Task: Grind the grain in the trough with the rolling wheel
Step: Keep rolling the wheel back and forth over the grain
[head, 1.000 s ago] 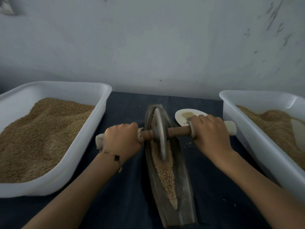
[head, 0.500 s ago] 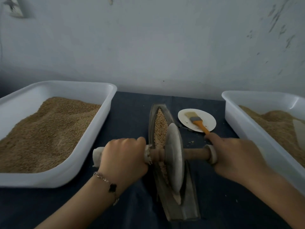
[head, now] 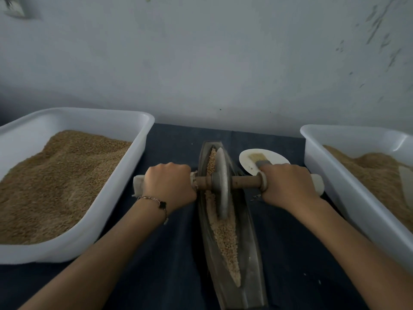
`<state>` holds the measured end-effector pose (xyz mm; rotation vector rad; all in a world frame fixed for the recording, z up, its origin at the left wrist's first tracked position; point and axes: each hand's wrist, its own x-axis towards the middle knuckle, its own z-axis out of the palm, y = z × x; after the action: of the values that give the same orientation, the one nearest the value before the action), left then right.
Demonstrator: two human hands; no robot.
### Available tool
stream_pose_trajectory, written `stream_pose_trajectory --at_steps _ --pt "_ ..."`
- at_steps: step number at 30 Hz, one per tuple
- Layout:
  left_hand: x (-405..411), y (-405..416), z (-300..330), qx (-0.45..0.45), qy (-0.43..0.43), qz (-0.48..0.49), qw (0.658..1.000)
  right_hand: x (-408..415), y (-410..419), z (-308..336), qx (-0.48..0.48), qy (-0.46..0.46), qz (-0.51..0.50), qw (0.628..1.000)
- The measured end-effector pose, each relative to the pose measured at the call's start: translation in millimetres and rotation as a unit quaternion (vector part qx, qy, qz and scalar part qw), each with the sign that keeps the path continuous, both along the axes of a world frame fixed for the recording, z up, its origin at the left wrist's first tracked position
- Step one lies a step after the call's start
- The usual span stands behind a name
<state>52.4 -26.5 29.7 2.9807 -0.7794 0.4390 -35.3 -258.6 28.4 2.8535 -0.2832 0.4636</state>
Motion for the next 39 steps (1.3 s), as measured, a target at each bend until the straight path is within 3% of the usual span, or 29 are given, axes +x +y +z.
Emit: stream_pose_trajectory --at_steps 7,12,17,28,32,39 --pt "-30.6 13.5 2.3 0.01 0.005 -0.012 1.0 -31.2 17.8 4.4 -0.033 -0.062 0.029 0.997" --pt "-71.2 33.7 14.0 0.043 -0.005 -0.056 0.998 -96.3 26.3 -2.5 -0.005 -0.165 0.095 0.982" --pt "-95.7 49.4 19.7 0.037 -0.046 -0.055 0.997 -118.6 24.4 5.4 0.001 -0.18 0.124 0.976" --pt "-8.1 15.5 -12.6 -0.011 -0.076 -0.017 0.997 -25.0 12.7 -12.0 0.01 -0.179 0.049 0.983" --pt "20.5 6.7 -12.5 -0.036 -0.038 -0.012 0.999 7.5 8.8 -1.8 -0.013 -0.174 0.05 0.983" --pt "19.6 5.7 -15.6 -0.04 -0.043 -0.009 0.998 7.7 9.6 -1.5 -0.008 -0.173 0.054 0.983"
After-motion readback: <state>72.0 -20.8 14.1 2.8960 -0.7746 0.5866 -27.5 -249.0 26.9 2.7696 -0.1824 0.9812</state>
